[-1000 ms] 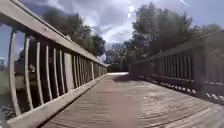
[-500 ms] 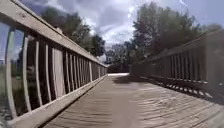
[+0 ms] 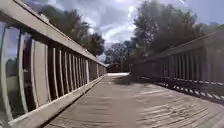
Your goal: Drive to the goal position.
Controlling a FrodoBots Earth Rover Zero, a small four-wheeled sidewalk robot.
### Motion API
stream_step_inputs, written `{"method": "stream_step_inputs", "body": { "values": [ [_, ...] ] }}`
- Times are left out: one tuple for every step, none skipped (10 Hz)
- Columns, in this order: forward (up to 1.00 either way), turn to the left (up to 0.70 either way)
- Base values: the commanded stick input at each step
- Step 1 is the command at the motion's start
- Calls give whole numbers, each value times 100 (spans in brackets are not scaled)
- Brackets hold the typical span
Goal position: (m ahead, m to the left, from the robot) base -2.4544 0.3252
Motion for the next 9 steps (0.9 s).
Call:
{"method": "stream_step_inputs", "body": {
  "values": [
    [70, 0],
    [70, 0],
    [70, 0],
    [70, 0],
    [70, 0],
    [70, 0],
    [70, 0],
    [70, 0],
    [70, 0]
  ]
}}
